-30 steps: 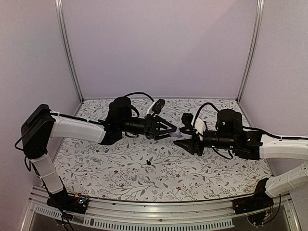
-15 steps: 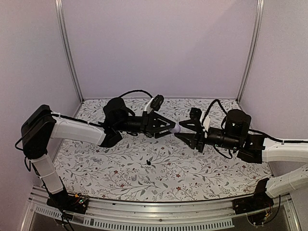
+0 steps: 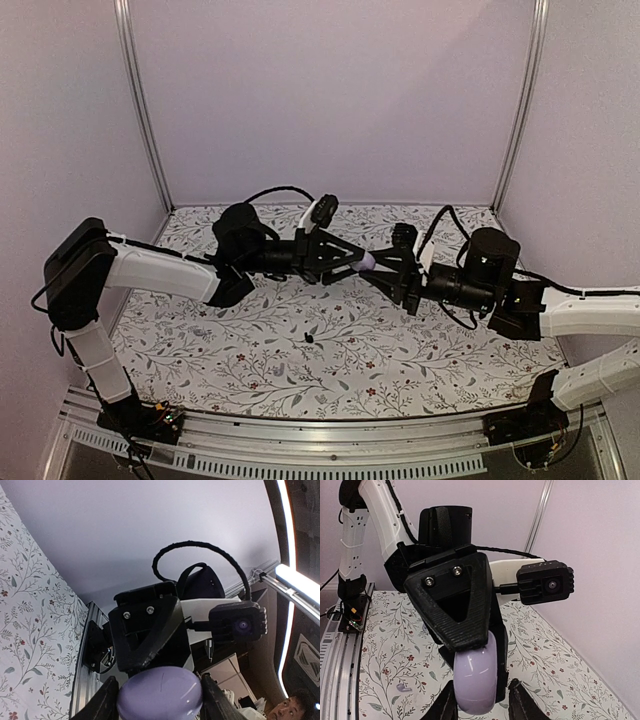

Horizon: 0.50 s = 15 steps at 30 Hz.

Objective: Insert the wireless bluetooth earbuds into the charging case
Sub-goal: Pass from the left arm to the right

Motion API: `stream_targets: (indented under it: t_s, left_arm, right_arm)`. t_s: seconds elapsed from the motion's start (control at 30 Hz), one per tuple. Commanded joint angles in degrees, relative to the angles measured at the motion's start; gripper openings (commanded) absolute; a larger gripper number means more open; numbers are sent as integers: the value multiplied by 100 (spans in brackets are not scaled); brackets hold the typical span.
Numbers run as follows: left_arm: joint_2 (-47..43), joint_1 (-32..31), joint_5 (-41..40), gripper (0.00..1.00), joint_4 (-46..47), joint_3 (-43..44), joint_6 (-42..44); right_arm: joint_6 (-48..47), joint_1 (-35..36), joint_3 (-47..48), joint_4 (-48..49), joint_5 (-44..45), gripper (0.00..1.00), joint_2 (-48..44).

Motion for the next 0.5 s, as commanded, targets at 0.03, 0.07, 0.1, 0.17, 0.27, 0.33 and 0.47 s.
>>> stream_targets:
  t_s: [0.03, 0.07, 0.1, 0.17, 0.27, 0.33, 0.47]
  left_arm:
    - [106, -91, -78, 26, 447, 10, -128]
    - [121, -87, -78, 26, 503, 17, -155]
    - [137, -87, -78, 26, 536, 18, -188]
    - [151, -97, -87, 26, 570, 30, -222]
    - [154, -100, -95, 26, 580, 35, -225]
    - [145, -109, -108, 26, 582, 35, -225]
    - [121, -126, -139, 26, 621, 35, -247]
  right_arm:
    - [-47, 58, -19, 235, 117, 34, 192]
    - [-47, 59, -25, 246, 126, 34, 199]
    - [-47, 59, -34, 264, 135, 33, 216]
    - [-64, 59, -40, 277, 151, 32, 219]
    - [-57, 60, -66, 291, 162, 31, 206]
    - [-78, 59, -107, 340, 183, 31, 178]
    - [-156, 59, -188, 454, 200, 31, 144]
